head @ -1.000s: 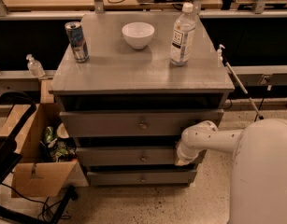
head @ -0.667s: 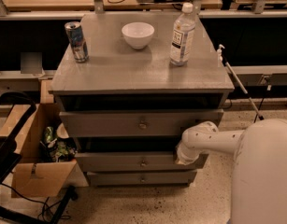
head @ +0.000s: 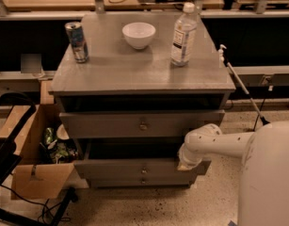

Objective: Open middle drawer

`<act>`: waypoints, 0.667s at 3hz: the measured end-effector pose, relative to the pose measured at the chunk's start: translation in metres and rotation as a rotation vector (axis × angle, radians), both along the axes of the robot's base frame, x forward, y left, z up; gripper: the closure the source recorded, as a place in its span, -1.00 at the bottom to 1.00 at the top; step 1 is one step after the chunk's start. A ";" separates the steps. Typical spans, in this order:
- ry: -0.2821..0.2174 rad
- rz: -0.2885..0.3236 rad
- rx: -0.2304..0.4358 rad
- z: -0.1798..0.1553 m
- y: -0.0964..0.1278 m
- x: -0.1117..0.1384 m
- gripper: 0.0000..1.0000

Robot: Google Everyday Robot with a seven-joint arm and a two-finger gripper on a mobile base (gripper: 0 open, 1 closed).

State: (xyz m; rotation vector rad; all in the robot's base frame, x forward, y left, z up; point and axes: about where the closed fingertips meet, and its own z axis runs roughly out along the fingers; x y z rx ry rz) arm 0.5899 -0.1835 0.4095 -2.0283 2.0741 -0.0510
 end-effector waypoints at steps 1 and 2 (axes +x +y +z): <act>-0.003 -0.004 0.009 0.008 -0.001 -0.013 1.00; -0.003 -0.004 0.009 0.008 0.000 -0.014 1.00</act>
Offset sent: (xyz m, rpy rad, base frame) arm -0.3713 -0.0179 0.2797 0.2371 -0.0890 -0.1023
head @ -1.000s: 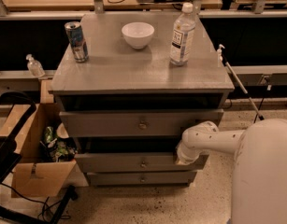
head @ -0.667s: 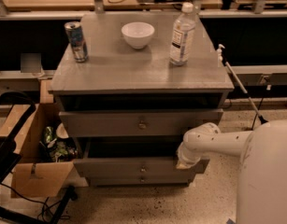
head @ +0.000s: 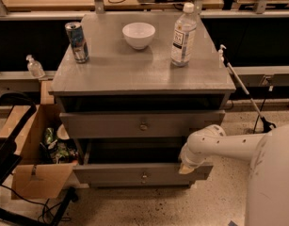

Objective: Open middle drawer

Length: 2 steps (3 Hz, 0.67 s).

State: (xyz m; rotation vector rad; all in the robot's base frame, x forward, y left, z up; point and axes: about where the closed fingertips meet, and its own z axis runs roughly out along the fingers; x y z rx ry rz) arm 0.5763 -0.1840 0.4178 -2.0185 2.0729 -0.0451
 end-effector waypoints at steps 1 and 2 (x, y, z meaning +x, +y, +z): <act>0.008 0.001 0.001 -0.003 0.001 -0.003 1.00; 0.008 0.001 0.001 -0.003 0.001 -0.003 1.00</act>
Offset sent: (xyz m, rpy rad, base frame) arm -0.1129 0.0086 -0.0217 -0.0298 0.1204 -0.0495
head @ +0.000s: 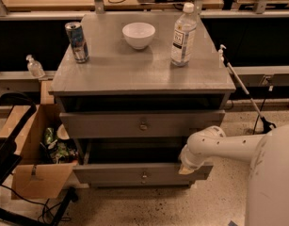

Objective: Open middle drawer

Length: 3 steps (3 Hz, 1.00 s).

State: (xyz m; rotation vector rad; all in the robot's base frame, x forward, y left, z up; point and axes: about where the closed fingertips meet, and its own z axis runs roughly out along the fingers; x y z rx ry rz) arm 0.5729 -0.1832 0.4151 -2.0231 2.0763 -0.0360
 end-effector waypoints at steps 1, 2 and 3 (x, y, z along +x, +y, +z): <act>0.046 -0.015 -0.009 -0.001 0.001 -0.051 1.00; 0.046 -0.015 -0.009 -0.001 0.001 -0.051 1.00; 0.077 -0.030 -0.013 -0.001 0.000 -0.084 1.00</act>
Offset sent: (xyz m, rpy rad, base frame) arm -0.2669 0.0019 -0.0124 -0.0270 0.2635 -0.0622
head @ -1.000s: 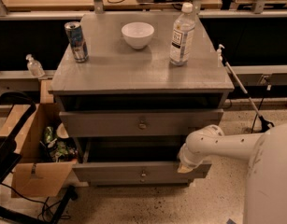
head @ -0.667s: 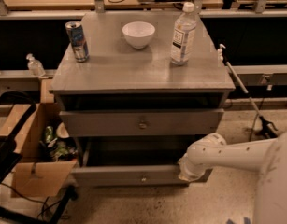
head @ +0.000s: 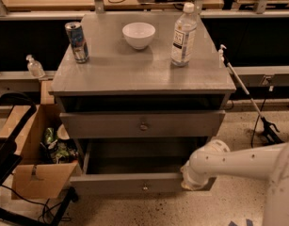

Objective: Open middle drawer

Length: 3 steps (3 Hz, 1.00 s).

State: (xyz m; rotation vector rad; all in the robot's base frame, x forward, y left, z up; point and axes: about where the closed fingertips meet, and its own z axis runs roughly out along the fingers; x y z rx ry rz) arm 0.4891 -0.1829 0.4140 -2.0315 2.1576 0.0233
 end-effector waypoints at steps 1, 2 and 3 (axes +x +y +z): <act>0.007 -0.001 0.002 0.000 0.000 -0.007 1.00; 0.036 -0.003 0.016 -0.001 0.000 -0.040 1.00; 0.036 -0.003 0.016 -0.001 0.000 -0.040 1.00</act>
Offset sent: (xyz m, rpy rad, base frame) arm -0.2633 -0.0013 -0.0025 0.1084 0.2245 -0.0138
